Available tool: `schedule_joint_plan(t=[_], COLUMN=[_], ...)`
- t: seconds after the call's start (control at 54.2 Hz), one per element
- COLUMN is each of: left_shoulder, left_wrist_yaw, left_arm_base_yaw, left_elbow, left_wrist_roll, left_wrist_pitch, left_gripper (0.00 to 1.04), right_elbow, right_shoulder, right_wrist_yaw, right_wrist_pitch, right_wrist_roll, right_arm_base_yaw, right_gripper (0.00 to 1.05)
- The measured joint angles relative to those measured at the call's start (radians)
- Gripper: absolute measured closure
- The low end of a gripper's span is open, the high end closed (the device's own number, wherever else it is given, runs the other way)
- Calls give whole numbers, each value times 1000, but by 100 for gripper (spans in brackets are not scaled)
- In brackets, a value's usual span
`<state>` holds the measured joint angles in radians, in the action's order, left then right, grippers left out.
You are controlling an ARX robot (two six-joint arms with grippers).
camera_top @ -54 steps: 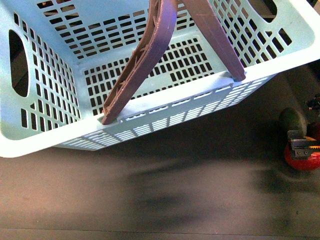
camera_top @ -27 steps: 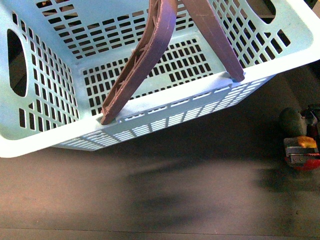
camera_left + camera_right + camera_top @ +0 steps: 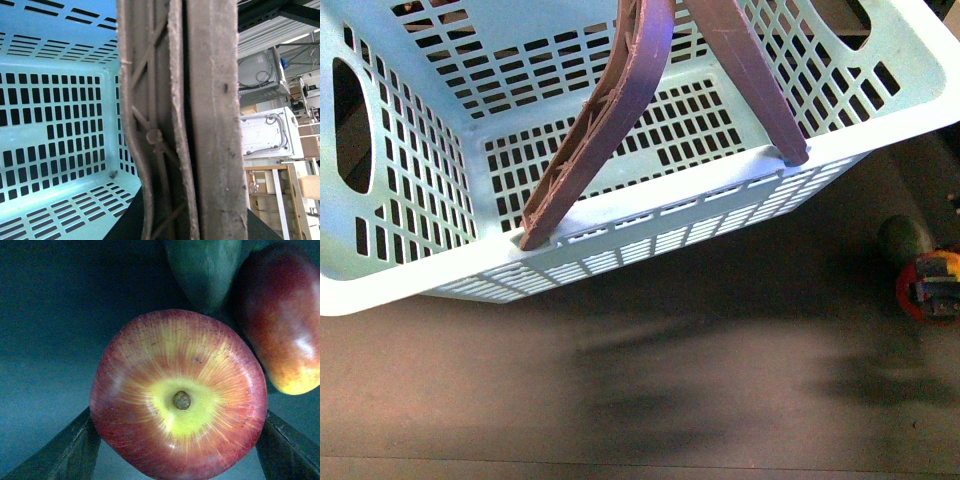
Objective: Pick apple with right arm and hold basket with left
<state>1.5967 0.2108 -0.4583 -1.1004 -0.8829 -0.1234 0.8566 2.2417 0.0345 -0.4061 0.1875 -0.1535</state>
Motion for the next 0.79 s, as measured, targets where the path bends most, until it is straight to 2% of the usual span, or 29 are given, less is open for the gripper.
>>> schedule_joint_plan(t=[0.24, 0.553, 0.793], left_shoulder=[0, 0, 0], left_wrist_yaw=[0, 0, 0], left_arm_base_yaw=[0, 0, 0], left_elbow=[0, 0, 0], left_wrist_roll=[0, 0, 0], left_wrist_pitch=[0, 0, 0], left_gripper=[90, 90, 90], right_elbow=[-149, -213, -182], right_shoulder=[-277, -691, -935], right_wrist_yaw=[-99, -216, -233], right_wrist_pitch=[-11, 103, 143], right_wrist_roll=[38, 14, -87], right_arm_base_yaw=[-13, -33, 45], right_gripper=[30, 30, 31])
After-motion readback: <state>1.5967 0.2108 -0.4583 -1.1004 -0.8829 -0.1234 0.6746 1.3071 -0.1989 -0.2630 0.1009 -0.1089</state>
